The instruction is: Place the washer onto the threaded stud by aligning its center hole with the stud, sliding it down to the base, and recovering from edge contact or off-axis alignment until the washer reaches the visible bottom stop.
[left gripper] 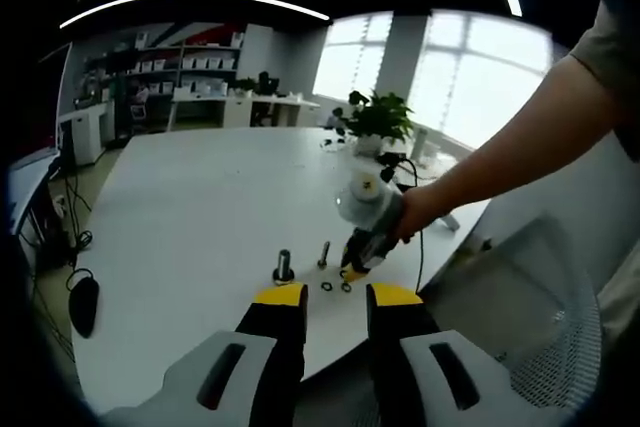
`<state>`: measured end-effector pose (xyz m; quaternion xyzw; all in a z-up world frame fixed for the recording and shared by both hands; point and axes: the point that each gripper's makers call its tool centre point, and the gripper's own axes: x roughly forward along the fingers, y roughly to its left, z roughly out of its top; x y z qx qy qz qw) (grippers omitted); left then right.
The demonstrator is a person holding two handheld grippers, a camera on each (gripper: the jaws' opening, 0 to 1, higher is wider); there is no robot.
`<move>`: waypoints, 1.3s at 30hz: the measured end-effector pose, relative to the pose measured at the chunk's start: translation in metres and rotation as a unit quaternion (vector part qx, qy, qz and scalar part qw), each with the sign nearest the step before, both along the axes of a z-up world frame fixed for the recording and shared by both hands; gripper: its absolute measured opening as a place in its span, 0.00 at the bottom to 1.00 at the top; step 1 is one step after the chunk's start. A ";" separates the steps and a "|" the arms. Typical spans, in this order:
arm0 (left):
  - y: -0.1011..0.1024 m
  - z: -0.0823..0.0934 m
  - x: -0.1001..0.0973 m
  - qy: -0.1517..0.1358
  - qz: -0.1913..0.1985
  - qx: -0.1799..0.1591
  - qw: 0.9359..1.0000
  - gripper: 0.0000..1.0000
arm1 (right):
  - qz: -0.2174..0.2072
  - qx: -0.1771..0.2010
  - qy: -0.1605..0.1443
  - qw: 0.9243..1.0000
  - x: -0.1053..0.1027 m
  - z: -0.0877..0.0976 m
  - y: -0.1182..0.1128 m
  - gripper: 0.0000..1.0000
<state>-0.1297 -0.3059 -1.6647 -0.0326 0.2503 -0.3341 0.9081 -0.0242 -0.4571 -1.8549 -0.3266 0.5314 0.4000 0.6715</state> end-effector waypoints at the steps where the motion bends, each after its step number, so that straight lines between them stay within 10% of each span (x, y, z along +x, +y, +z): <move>1: 0.000 0.000 0.000 0.000 0.000 0.000 1.000 0.21 | 0.009 -0.009 0.003 1.000 0.000 -0.001 -0.001 0.18; 25: 0.000 0.000 0.000 0.002 0.001 -0.001 1.000 0.18 | 0.036 -0.099 0.022 0.994 0.000 -0.002 0.002 0.15; 39: 0.000 0.000 0.001 0.001 0.003 -0.001 1.000 0.18 | -0.020 -0.028 -0.033 0.999 0.000 -0.002 -0.001 0.14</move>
